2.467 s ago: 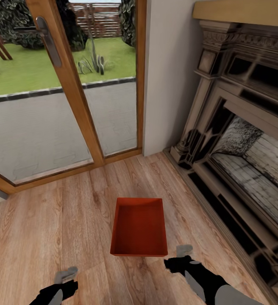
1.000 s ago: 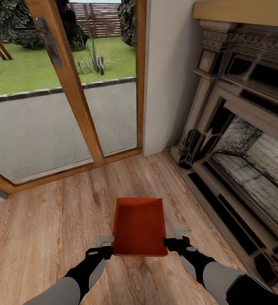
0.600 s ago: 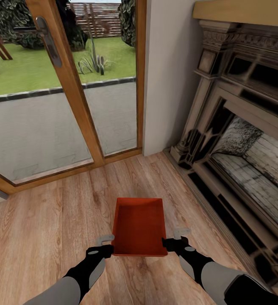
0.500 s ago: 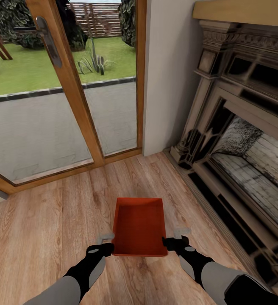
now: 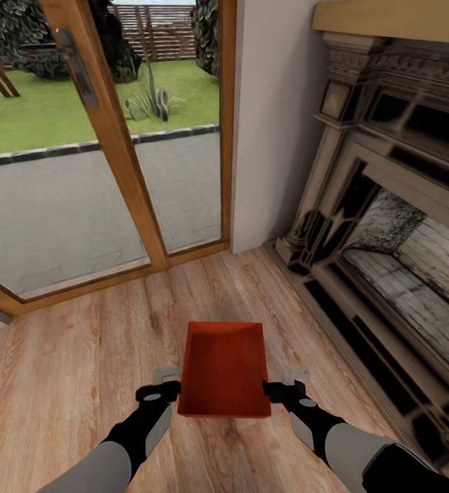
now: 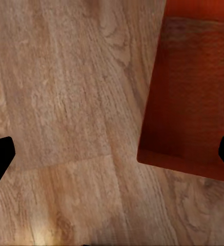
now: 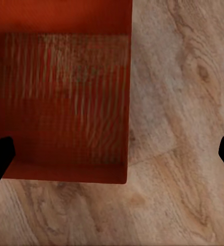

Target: Move the two storage containers from the living room to the garage. In the garage, place one container on the floor and stack the other container on top of it (either order is fine).

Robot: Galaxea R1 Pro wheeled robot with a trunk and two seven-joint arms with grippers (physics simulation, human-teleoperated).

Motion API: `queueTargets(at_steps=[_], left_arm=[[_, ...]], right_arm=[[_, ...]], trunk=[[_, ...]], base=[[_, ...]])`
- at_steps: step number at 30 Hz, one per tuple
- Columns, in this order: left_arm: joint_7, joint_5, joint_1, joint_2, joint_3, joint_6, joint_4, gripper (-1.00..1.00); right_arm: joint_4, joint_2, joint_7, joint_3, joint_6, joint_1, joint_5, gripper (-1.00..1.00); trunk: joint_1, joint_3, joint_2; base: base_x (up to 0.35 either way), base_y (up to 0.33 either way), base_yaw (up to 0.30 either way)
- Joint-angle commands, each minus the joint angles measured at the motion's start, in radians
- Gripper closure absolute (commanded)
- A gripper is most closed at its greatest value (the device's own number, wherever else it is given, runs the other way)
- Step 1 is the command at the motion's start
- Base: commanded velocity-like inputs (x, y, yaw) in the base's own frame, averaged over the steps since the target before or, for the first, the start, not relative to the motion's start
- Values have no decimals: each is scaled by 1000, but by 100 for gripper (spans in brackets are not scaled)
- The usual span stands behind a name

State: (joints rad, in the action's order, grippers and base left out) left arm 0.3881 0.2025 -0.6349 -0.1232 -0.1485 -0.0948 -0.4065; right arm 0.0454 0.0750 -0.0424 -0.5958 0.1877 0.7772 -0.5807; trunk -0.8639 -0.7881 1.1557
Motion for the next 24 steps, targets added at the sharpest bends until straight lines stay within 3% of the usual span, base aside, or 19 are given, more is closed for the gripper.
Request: queueTargets(at_steps=[1,5,17,24], left_arm=[[10,9,0,1,-9,-2,-2,-100],[13,8,0,3,-10,31,-1,-100],[15,9,0,2,-9,35,-1,-100],[14,9,0,1,-10,35,11,-100]], right_arm=[[-1,0,-4,-9,2,0,-6,-100],[-11,12,1,-9,-6,0,-5,-100],[-23,21,-4,-9,-11,0,-11,-100],[-23,29,-4,-11,-7,0,0,-100]], trunk=[[0,-1,0],[0,-1,0],[0,-1,0],[0,-1,0]], base=[[47,0,0],[18,0,0],[1,0,-137],[0,0,-19]])
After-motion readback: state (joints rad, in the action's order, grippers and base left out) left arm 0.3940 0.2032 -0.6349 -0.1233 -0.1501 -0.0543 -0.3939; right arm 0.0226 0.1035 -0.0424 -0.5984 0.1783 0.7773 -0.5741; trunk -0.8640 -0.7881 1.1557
